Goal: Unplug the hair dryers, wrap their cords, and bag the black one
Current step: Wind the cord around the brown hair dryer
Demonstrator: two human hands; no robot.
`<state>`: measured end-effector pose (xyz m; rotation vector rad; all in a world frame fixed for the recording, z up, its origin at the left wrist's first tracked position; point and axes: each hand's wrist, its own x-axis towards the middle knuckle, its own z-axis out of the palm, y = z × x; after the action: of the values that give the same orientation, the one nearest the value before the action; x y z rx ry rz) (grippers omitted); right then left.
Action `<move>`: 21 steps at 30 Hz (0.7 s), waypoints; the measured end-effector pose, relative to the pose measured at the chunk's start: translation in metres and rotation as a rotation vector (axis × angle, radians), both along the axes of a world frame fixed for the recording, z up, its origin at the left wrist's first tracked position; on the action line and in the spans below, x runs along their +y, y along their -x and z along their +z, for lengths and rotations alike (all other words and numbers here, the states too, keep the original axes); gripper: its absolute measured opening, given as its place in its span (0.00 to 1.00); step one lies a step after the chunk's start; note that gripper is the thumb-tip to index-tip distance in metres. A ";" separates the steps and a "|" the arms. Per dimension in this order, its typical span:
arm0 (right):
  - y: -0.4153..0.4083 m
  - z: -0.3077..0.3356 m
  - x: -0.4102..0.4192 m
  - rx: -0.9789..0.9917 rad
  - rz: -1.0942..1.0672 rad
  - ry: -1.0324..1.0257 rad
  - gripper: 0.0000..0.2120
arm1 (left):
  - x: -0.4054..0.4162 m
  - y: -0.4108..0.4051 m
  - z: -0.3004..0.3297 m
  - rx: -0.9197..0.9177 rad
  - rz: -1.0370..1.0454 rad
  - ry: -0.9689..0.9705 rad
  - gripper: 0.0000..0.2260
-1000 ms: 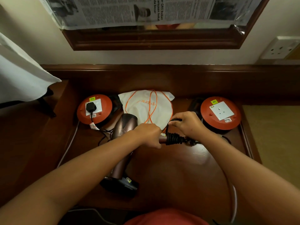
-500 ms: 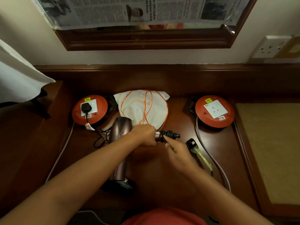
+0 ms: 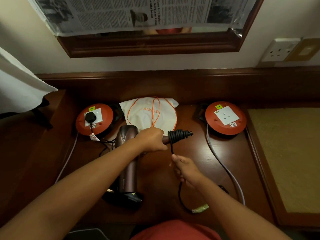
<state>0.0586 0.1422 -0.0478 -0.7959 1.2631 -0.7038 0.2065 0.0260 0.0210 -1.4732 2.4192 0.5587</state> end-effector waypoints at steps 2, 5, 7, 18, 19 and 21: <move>0.002 0.001 -0.006 -0.013 0.018 -0.025 0.17 | 0.000 -0.002 0.002 0.004 -0.019 0.003 0.12; 0.006 0.002 -0.023 -0.015 0.027 -0.029 0.16 | 0.000 -0.004 0.007 0.040 -0.008 0.004 0.12; 0.010 0.003 -0.036 -0.003 0.056 -0.032 0.15 | -0.002 -0.006 0.009 0.061 0.000 0.011 0.13; 0.017 0.029 -0.076 0.251 0.287 0.132 0.05 | -0.005 -0.019 0.021 0.051 -0.023 -0.006 0.12; 0.017 0.028 -0.080 0.320 0.281 0.131 0.02 | -0.004 -0.019 0.021 0.050 -0.033 -0.004 0.12; 0.023 0.023 -0.088 0.497 0.276 0.194 0.04 | -0.002 -0.019 0.023 0.049 -0.051 0.007 0.11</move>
<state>0.0356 0.0541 -0.0251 -1.3339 1.4992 -0.4177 0.2256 0.0237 0.0443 -1.4128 2.4907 0.5828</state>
